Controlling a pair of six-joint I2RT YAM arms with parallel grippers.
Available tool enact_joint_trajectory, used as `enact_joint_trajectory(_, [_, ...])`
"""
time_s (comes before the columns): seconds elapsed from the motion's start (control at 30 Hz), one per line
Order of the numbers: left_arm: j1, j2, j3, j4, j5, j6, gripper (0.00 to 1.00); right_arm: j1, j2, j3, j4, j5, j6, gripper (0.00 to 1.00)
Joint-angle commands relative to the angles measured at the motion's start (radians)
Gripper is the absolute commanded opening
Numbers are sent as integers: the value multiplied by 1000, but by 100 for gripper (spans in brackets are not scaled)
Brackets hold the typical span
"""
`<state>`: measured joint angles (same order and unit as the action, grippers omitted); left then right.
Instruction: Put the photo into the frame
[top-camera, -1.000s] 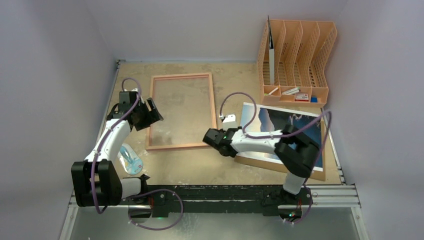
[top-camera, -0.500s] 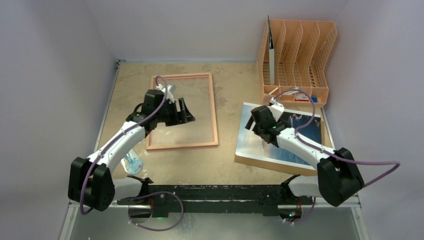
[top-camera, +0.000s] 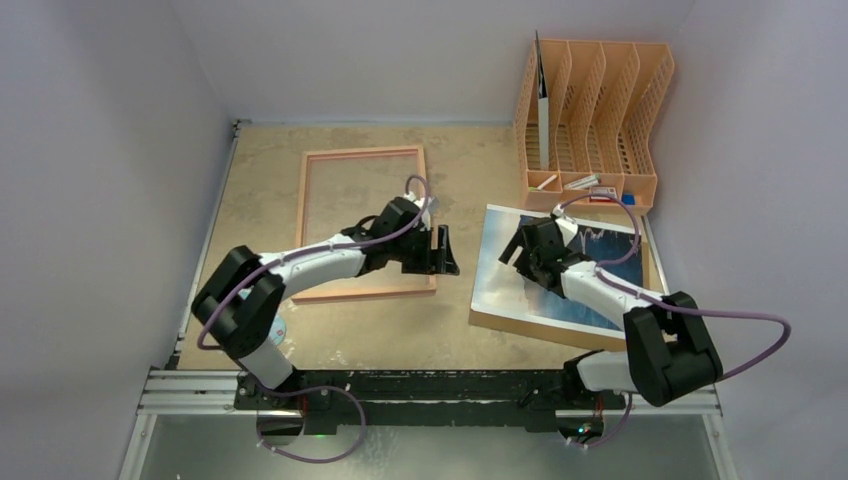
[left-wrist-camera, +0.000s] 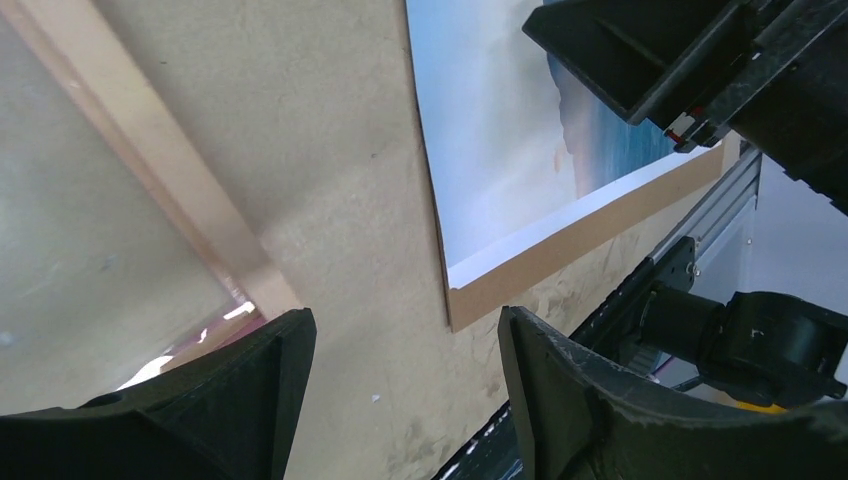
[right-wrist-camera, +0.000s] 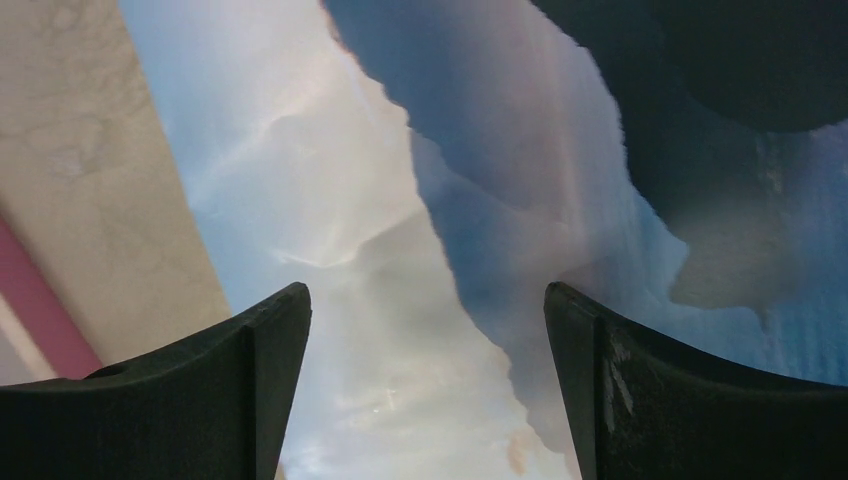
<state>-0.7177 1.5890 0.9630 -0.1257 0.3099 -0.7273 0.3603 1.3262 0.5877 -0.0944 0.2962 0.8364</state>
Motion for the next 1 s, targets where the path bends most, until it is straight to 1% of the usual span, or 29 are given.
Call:
enact_joint_trajectory(0.0, [-58, 87, 83, 58, -35, -51, 70, -1, 61, -67, 63, -211, 23, 88])
enact_joint_trajectory(0.07, [-74, 126, 95, 60, -33, -66, 69, -1, 61, -63, 84, -238, 21, 85])
enact_joint_trajectory(0.27, [-108, 188, 125, 73, -4, -111, 65, -1, 79, -66, 128, -330, 33, 84])
enact_joint_trajectory(0.47, [-140, 251, 143, 74, 20, -195, 57, -1, 105, -87, 162, -350, 45, 83])
enact_joint_trajectory(0.67, [-175, 300, 160, 73, 38, -252, 56, -1, 130, -117, 208, -391, 65, 82])
enact_joint_trajectory(0.87, [-195, 328, 174, 78, 37, -276, 56, -4, 134, -118, 214, -386, 61, 82])
enact_joint_trajectory(0.97, [-196, 328, 170, 108, 55, -298, 50, -7, 130, -121, 213, -382, 58, 82])
